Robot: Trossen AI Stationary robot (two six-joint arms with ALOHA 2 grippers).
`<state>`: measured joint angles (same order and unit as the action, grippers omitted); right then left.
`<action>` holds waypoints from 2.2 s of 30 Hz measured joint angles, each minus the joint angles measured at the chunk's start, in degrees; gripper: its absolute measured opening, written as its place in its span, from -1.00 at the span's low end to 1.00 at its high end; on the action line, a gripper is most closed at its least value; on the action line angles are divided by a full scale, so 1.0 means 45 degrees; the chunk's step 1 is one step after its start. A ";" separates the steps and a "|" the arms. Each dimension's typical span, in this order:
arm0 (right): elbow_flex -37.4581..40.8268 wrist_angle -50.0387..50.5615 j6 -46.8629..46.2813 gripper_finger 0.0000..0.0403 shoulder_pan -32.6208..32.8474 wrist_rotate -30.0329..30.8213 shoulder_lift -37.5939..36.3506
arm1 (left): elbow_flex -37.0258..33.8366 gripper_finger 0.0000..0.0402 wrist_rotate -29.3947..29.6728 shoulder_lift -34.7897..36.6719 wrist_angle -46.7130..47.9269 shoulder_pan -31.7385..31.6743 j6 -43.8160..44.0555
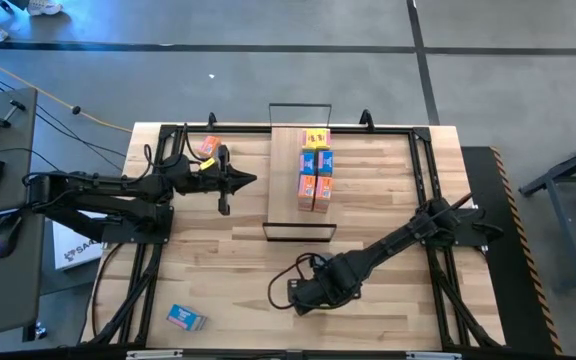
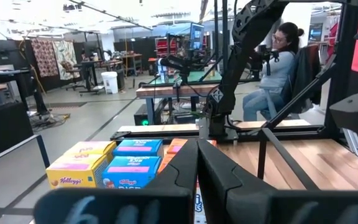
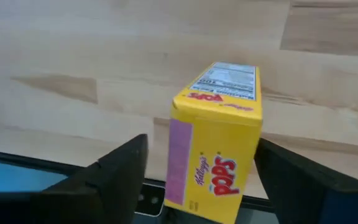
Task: Stack cereal on shelf
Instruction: Put the yellow cereal box on the shelf aligned with the other yellow cereal boxes on the shelf
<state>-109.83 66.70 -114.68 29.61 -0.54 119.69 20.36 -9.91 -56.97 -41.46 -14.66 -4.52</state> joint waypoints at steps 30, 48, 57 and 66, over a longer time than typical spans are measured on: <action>0.0007 0.0695 0.0633 -0.15 -0.0025 -0.0899 -0.0003 | 0.0005 -1.00 0.0005 0.0000 0.0001 0.0000 0.0330; -0.2150 0.1288 0.2190 -0.25 -0.0619 -0.1049 -0.0017 | 0.0005 -1.00 0.0049 0.0000 0.0053 -0.0625 0.0866; -0.5565 0.2485 0.5009 -0.25 -0.1528 -0.0048 -0.0232 | 0.0010 -1.00 0.0034 0.0000 0.0156 -0.0995 0.0866; -0.5005 0.2071 0.9285 -0.25 -0.3983 0.1213 -0.1774 | 0.0010 -1.00 0.0005 0.0000 0.0330 -0.1505 0.0870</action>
<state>-132.35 76.02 -72.90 11.68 4.92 111.70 20.40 -9.89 -56.97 -39.97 -21.43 -0.60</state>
